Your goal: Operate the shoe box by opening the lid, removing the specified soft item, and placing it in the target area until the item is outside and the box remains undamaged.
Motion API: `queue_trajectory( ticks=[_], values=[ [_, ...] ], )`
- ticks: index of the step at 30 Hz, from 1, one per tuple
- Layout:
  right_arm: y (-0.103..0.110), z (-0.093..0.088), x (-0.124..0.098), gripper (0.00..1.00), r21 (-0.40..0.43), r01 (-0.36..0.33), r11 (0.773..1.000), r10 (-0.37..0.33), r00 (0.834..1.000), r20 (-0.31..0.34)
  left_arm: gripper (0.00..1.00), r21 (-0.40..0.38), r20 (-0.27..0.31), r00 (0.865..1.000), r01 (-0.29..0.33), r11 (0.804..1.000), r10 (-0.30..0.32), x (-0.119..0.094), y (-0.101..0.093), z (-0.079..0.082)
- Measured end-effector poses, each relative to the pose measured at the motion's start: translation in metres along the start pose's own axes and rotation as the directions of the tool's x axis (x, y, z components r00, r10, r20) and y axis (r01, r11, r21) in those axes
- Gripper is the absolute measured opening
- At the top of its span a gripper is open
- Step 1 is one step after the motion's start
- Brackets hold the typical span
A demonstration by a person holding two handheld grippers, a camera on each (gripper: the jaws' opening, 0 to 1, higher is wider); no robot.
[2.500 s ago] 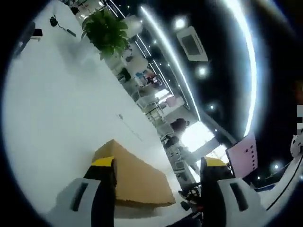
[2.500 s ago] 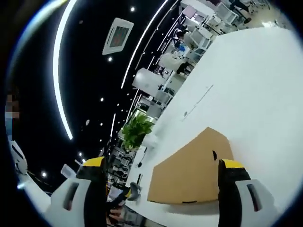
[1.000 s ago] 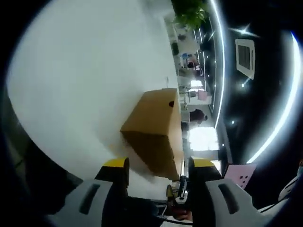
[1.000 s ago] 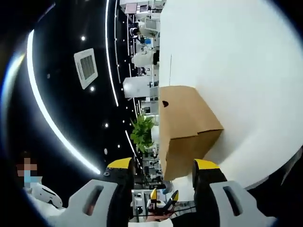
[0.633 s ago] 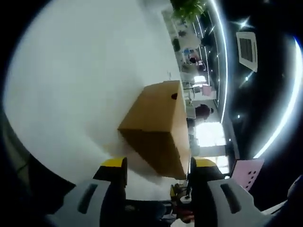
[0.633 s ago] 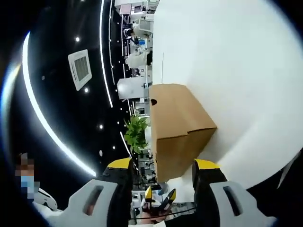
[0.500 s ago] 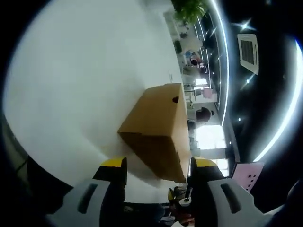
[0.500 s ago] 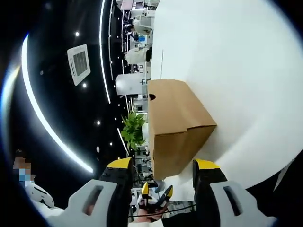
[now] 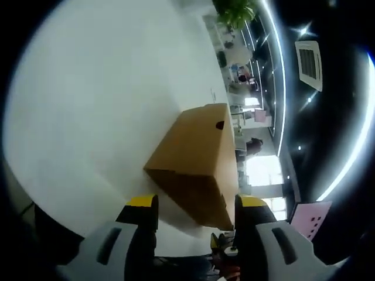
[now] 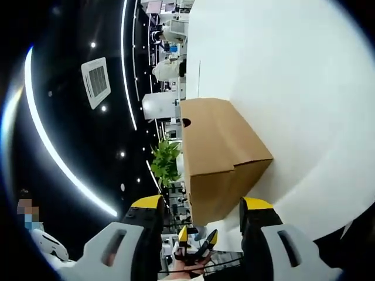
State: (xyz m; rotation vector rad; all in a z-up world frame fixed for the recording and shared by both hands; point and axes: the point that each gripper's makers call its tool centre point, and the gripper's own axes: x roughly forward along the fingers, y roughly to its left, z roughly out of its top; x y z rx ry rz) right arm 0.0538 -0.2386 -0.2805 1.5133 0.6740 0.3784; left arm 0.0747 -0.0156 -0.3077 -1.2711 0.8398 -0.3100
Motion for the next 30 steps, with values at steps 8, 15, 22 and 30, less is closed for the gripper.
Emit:
queue_trajectory(
  ticks=[8,15,22,30],
  values=[
    [0.008,-0.005,0.008,0.52,-0.003,0.000,1.000,0.000,1.000,-0.016,0.45,-0.013,0.016,1.000,-0.008,1.000,0.008,0.004,0.001,0.007],
    [0.011,0.004,0.012,0.50,0.042,-0.027,0.999,0.026,0.999,0.033,0.43,-0.023,0.027,1.000,0.000,1.000,0.001,0.008,-0.002,0.014],
    [0.010,0.009,0.012,0.42,0.045,-0.030,0.999,0.028,0.999,0.039,0.33,-0.020,0.031,1.000,0.000,1.000,0.001,0.010,-0.003,0.017],
    [-0.004,0.013,0.013,0.31,0.069,-0.011,0.998,0.008,0.999,0.039,0.33,-0.023,0.016,1.000,0.010,1.000,-0.009,0.011,-0.004,0.015]
  ],
)
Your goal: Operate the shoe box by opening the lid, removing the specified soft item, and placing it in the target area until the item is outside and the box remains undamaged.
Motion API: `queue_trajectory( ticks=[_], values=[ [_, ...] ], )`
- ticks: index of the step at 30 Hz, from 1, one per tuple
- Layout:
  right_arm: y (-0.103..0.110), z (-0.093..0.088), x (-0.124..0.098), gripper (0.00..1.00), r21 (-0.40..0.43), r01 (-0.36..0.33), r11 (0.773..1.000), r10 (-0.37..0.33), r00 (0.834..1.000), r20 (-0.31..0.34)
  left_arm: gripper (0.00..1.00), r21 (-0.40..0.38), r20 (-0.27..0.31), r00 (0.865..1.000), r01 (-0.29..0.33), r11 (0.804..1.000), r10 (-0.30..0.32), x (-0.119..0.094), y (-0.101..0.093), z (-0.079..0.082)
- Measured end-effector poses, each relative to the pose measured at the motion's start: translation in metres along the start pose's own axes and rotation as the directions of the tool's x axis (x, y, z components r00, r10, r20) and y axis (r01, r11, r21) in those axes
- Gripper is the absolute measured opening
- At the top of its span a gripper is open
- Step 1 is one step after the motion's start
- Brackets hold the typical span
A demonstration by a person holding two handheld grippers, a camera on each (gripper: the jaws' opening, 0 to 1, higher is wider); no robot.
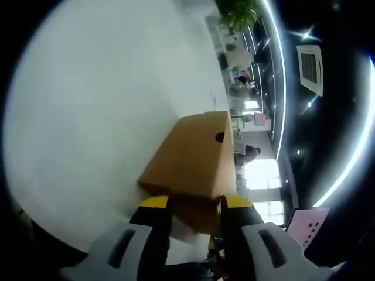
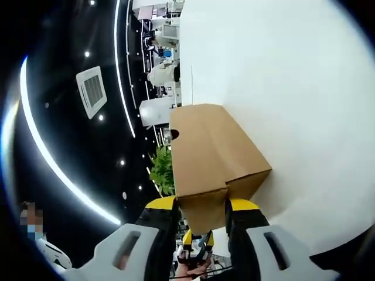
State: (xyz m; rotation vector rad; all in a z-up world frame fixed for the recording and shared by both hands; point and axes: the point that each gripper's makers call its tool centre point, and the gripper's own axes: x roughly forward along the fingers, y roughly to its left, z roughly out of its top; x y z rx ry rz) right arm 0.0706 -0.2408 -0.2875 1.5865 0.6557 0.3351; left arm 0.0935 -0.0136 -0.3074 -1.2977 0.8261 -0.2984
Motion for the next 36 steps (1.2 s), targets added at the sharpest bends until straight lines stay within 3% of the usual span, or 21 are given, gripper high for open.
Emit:
queue_trajectory(
  ticks=[7,19,25,36],
  values=[
    [-0.006,0.005,-0.001,0.30,-0.018,0.005,1.000,-0.005,1.000,-0.008,0.32,-0.009,0.004,1.000,0.000,1.000,0.000,0.000,0.000,0.000],
    [0.007,-0.004,-0.001,0.28,-0.018,0.034,0.999,-0.035,0.999,-0.008,0.32,-0.032,0.009,1.000,-0.004,0.999,0.004,-0.001,-0.002,0.001],
    [-0.002,0.009,-0.003,0.28,0.010,0.039,0.999,-0.039,0.999,-0.003,0.31,-0.047,0.003,1.000,-0.030,0.998,0.030,-0.004,-0.008,0.001],
    [-0.001,0.010,-0.004,0.27,0.005,0.040,0.999,-0.040,0.999,-0.005,0.30,-0.076,0.022,1.000,-0.010,0.997,0.012,-0.007,-0.012,0.002]
  ],
)
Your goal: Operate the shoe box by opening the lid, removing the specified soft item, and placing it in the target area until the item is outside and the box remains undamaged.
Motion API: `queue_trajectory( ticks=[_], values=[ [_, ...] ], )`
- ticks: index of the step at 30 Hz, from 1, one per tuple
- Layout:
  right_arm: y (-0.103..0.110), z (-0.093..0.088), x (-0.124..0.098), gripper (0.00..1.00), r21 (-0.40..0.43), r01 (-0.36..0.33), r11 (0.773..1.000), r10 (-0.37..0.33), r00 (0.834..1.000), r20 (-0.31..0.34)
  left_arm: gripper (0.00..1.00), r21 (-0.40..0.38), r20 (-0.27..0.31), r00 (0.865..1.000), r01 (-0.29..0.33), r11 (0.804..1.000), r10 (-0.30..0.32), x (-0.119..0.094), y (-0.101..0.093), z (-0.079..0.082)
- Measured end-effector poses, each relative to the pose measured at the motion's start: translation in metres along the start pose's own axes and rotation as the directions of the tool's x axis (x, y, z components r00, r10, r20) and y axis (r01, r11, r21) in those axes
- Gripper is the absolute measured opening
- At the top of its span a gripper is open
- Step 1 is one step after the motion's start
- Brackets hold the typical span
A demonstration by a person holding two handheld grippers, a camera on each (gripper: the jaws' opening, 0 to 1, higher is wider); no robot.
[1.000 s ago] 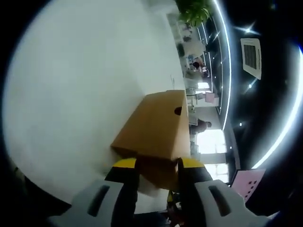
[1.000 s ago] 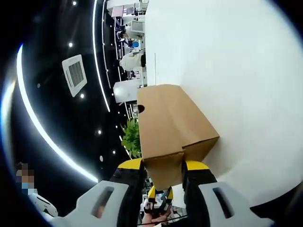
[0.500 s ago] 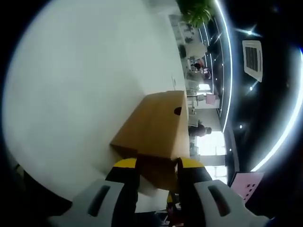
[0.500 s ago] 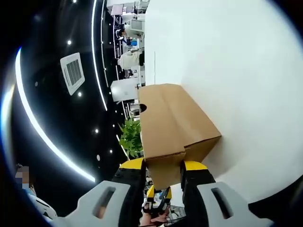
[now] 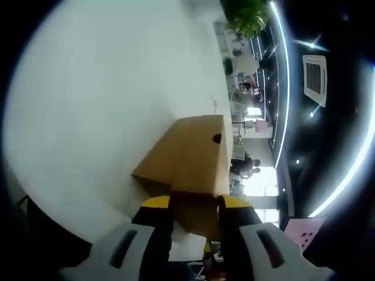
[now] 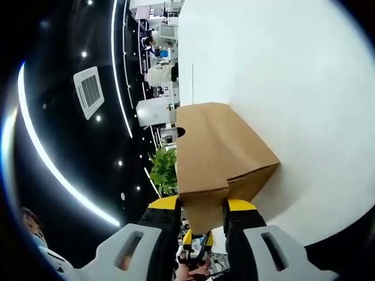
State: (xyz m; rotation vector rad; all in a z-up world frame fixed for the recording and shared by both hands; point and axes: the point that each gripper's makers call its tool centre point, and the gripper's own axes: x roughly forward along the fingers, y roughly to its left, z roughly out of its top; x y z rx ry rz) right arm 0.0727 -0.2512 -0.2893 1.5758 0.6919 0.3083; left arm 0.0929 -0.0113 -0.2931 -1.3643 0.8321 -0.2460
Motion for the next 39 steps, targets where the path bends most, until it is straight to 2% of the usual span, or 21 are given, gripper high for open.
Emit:
queue_trajectory(
  ticks=[18,28,34,36,37,38,39],
  values=[
    [0.016,-0.006,-0.004,0.27,-0.021,-0.019,1.000,0.019,1.000,-0.001,0.30,-0.006,0.016,1.000,0.021,1.000,-0.021,-0.008,-0.014,-0.002],
    [0.022,-0.007,-0.006,0.26,-0.025,-0.072,0.997,0.073,0.997,0.030,0.29,-0.020,0.011,1.000,0.028,0.999,-0.027,-0.009,-0.019,-0.002],
    [0.028,-0.008,-0.006,0.26,-0.027,-0.089,0.996,0.090,0.996,0.007,0.29,0.000,0.038,0.998,0.041,0.999,-0.041,-0.012,-0.025,0.001],
    [0.041,-0.011,-0.008,0.24,-0.079,-0.123,0.989,0.123,0.992,-0.012,0.29,0.000,0.063,0.996,0.061,0.998,-0.061,-0.014,-0.032,0.002],
    [0.046,-0.013,-0.009,0.19,-0.104,-0.138,0.985,0.136,0.990,-0.021,0.29,-0.001,0.073,0.995,0.075,0.997,-0.075,-0.015,-0.037,0.002],
    [0.049,-0.013,-0.009,0.16,-0.164,-0.138,0.977,0.135,0.990,-0.024,0.28,0.008,0.084,0.991,0.108,0.994,-0.108,-0.017,-0.046,0.003],
    [0.051,-0.014,-0.008,0.14,-0.157,-0.132,0.979,0.129,0.991,-0.027,0.28,0.009,0.091,0.989,0.115,0.993,-0.115,-0.019,-0.051,0.004]
  ],
)
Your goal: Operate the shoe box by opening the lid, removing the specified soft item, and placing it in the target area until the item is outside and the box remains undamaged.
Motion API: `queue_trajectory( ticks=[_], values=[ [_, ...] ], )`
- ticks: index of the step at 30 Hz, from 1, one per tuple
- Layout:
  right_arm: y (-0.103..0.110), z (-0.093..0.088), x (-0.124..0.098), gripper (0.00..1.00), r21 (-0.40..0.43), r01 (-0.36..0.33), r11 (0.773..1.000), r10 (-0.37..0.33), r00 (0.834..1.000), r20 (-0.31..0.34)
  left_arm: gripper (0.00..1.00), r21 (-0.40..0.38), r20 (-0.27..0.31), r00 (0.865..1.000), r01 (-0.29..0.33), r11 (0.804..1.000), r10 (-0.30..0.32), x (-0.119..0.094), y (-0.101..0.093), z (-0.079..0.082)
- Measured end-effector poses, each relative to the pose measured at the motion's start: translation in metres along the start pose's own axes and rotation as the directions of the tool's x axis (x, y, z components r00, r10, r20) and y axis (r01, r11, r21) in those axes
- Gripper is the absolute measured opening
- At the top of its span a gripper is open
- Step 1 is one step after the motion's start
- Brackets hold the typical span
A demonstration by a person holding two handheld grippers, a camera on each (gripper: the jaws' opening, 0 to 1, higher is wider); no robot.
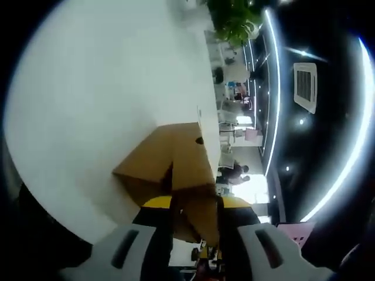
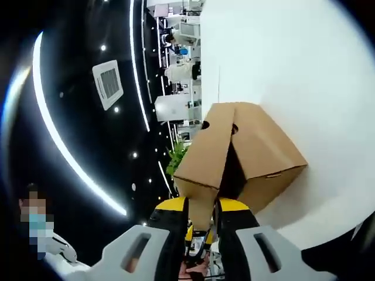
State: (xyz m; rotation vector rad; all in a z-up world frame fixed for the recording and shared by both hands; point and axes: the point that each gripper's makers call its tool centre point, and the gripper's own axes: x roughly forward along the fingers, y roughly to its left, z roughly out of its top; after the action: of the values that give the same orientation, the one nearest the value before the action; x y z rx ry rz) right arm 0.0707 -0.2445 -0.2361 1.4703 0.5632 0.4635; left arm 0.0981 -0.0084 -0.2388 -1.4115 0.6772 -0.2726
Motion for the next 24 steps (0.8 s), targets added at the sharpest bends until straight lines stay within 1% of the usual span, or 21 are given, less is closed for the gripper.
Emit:
queue_trajectory(
  ticks=[1,2,3,7,13,16,17,18,19,20,21,22,24],
  values=[
    [0.002,0.002,0.001,0.14,0.006,-0.003,1.000,0.003,1.000,0.004,0.28,0.018,-0.004,1.000,0.001,1.000,-0.001,0.000,-0.003,0.000],
    [0.005,0.003,0.002,0.14,0.005,-0.024,1.000,0.024,1.000,0.010,0.25,0.053,-0.020,1.000,0.000,0.999,0.001,-0.001,-0.004,-0.001],
    [0.007,0.005,0.002,0.13,0.008,-0.038,0.999,0.038,0.999,0.012,0.23,0.073,-0.022,1.000,-0.004,0.997,0.005,-0.001,-0.004,-0.001],
    [0.007,0.006,0.003,0.13,0.019,-0.048,0.999,0.048,0.999,0.003,0.22,0.076,-0.033,0.999,-0.004,0.997,0.007,0.000,-0.006,0.000],
    [0.006,0.007,0.003,0.13,0.008,-0.040,0.999,0.040,0.999,0.002,0.22,0.074,-0.018,1.000,-0.001,0.997,0.003,0.000,-0.005,-0.001],
    [0.006,0.008,0.003,0.14,-0.011,-0.035,0.999,0.035,0.999,0.001,0.22,0.089,-0.016,1.000,0.004,0.996,-0.003,0.001,-0.005,-0.001],
    [0.006,0.009,0.003,0.14,-0.051,-0.024,0.998,0.024,1.000,-0.002,0.22,0.105,-0.019,1.000,0.004,0.994,-0.002,0.001,-0.005,0.000],
    [0.007,0.010,0.003,0.14,-0.083,-0.021,0.996,0.021,1.000,-0.003,0.21,0.182,-0.027,1.000,0.007,0.983,-0.002,0.001,-0.006,0.001],
    [0.010,0.010,0.004,0.14,-0.103,-0.017,0.995,0.017,1.000,-0.006,0.21,0.225,-0.037,0.999,-0.002,0.974,0.011,0.001,-0.006,0.001],
    [0.011,0.010,0.004,0.14,-0.110,-0.016,0.994,0.016,1.000,-0.007,0.21,0.312,-0.042,0.999,-0.005,0.950,0.019,0.001,-0.008,0.002],
    [0.012,0.013,0.004,0.14,-0.143,-0.009,0.990,0.006,1.000,-0.017,0.22,0.373,-0.047,0.999,-0.007,0.928,0.027,0.002,-0.010,0.002],
    [0.012,0.013,0.004,0.14,-0.151,-0.006,0.989,0.003,1.000,-0.020,0.22,0.430,-0.059,0.997,-0.021,0.903,0.052,0.002,-0.008,0.002],
    [0.013,0.015,0.005,0.15,-0.174,0.003,0.985,-0.009,0.999,-0.033,0.22,0.467,-0.072,0.996,-0.020,0.884,0.060,0.002,-0.010,0.003]
  ],
)
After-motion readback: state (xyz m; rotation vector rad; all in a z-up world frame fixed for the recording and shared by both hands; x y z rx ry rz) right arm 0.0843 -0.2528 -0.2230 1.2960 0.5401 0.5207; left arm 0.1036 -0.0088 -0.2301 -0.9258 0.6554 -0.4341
